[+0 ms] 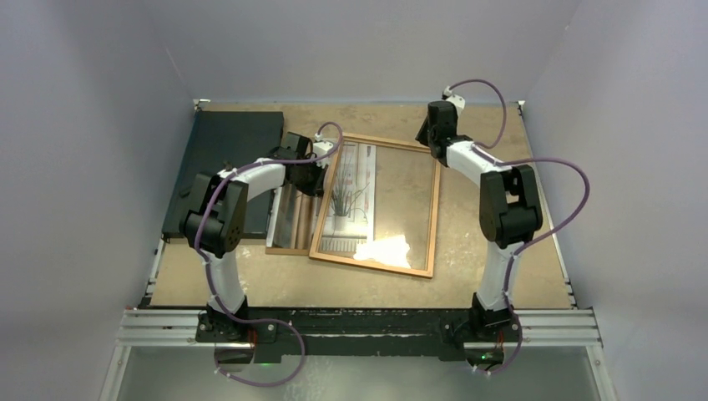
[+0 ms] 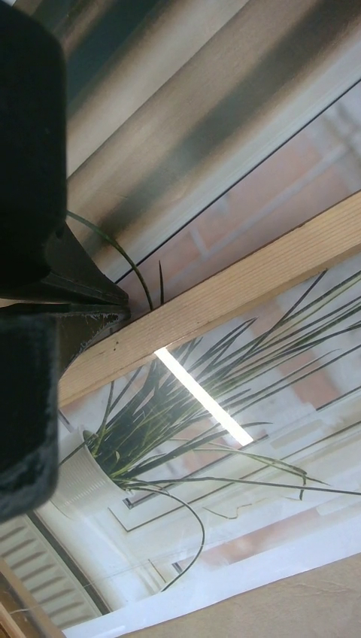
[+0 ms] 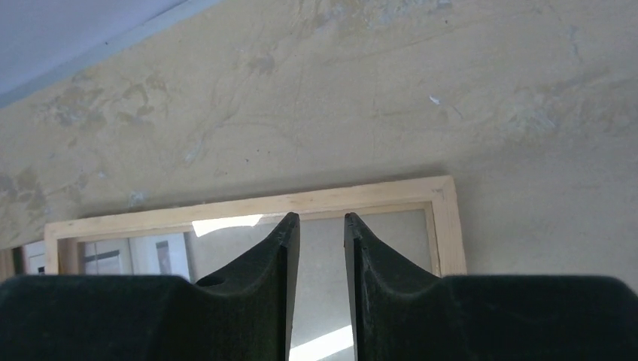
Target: Put the photo into the frame
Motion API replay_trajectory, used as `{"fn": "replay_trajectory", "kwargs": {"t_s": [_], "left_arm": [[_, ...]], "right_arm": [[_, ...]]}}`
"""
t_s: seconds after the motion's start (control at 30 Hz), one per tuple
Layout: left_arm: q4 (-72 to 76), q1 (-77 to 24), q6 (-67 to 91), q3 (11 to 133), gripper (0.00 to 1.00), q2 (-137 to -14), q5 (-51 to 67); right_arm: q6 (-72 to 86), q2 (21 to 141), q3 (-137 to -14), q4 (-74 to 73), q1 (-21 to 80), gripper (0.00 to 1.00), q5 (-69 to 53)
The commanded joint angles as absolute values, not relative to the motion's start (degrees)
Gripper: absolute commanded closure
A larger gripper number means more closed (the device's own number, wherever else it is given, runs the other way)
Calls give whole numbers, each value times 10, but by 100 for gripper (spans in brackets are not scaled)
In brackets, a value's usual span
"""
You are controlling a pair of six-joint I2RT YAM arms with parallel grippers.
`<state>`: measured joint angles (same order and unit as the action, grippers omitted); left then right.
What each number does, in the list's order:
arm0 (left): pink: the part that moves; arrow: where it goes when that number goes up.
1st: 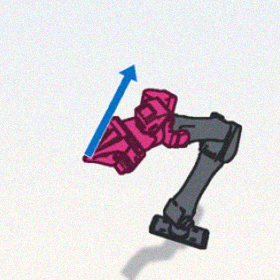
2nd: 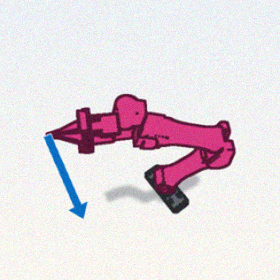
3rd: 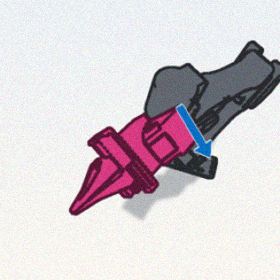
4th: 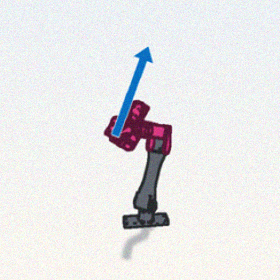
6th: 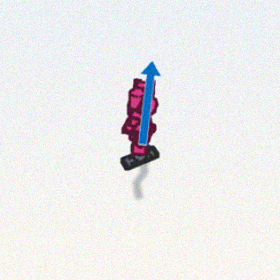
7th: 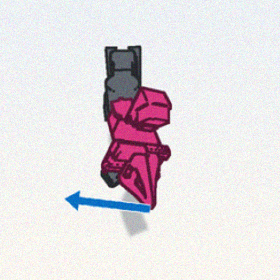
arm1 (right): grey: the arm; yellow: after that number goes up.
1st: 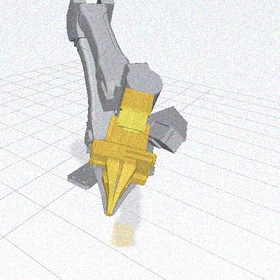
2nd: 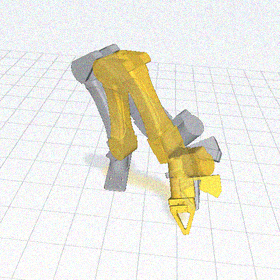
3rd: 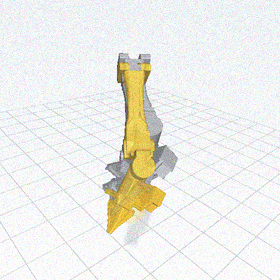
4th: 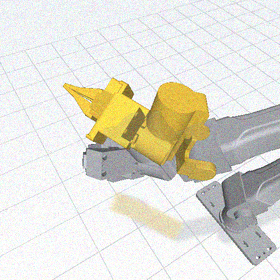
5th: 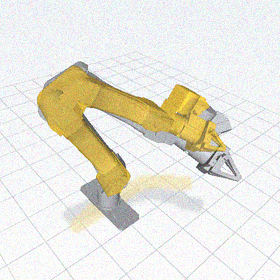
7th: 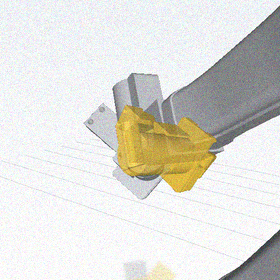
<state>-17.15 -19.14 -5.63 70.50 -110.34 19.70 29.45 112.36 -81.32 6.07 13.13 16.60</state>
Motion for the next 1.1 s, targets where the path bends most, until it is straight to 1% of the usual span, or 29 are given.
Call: {"fn": "replay_trajectory", "kwargs": {"t_s": [0.0,0.33,0.4,1.07], "left_arm": [[-187,-187,-65,711,100,-1097,208],[-186,-184,-68,703,100,-1095,212],[-186,-182,-67,703,100,-1095,214],[-182,-177,-68,692,100,-1093,217]], "right_arm": [[271,1141,-864,106,134,70,159],[251,1241,-952,107,137,76,146],[251,1251,-955,107,139,78,142],[252,1292,-949,100,150,82,114]]}}
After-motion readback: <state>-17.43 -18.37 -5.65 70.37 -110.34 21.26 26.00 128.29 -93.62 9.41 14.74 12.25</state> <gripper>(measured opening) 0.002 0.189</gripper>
